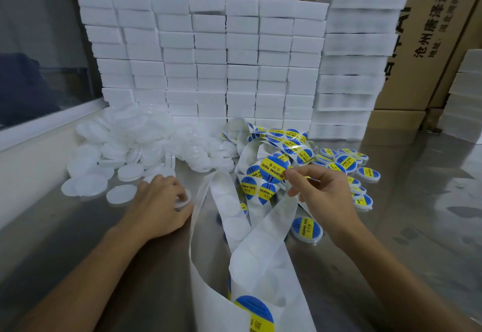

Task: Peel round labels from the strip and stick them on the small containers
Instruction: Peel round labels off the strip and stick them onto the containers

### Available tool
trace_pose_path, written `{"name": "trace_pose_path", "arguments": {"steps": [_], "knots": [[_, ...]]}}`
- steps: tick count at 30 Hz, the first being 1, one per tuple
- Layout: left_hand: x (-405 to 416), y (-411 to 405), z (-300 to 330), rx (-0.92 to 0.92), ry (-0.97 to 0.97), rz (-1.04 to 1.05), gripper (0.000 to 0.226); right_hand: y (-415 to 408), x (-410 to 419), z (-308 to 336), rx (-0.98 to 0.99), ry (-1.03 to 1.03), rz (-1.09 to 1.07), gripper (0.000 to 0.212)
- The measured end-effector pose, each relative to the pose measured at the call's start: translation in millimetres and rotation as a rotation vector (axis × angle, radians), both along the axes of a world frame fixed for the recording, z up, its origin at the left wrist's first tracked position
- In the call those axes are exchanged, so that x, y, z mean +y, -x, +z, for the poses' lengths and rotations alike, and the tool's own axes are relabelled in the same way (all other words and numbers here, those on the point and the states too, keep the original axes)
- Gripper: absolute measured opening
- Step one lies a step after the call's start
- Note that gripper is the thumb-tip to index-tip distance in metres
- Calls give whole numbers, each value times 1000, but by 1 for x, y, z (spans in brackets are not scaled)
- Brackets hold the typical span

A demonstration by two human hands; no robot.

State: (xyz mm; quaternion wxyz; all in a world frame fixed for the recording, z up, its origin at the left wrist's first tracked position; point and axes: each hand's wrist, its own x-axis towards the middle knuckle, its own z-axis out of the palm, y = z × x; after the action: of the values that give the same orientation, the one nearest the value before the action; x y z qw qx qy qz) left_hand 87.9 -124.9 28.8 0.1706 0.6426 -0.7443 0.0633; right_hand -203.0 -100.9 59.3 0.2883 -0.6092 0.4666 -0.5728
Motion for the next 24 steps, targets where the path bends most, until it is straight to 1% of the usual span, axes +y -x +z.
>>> {"name": "trace_pose_path", "arguments": {"steps": [3,6,7,10,11,13,15,17,19,21,22,24], "knots": [[2,7,1,35,7,-27,11,0,0,0,12,9,-1,10],[3,11,1,87,-3,-32,11,1,-1,-1,44,24,-5,5],[4,11,1,97,-13,-29,12,1,-1,-2,39,27,-7,6],[4,13,-2,66,-52,-18,9,1,-3,-2,-9,28,0,25],[4,14,-3,74,-49,-21,8,0,-3,-3,-20,33,-9,27],[5,16,-4,127,42,-30,7,1,-4,-3,-26,38,-54,20],[5,20,0,186,218,-37,10,2,-4,-2,-20,38,-80,13],[8,26,9,302,368,-91,15,1,-3,-2,-17,46,-81,11],[15,36,21,485,433,-192,17,-1,-1,0,-33,75,-77,10],[25,52,32,735,413,-293,18,-4,2,2,-65,87,-67,8],[30,61,37,868,377,-338,17,-5,4,3,-75,79,-56,12],[37,76,44,1090,299,-416,16,-9,9,5,-110,58,23,31]]}}
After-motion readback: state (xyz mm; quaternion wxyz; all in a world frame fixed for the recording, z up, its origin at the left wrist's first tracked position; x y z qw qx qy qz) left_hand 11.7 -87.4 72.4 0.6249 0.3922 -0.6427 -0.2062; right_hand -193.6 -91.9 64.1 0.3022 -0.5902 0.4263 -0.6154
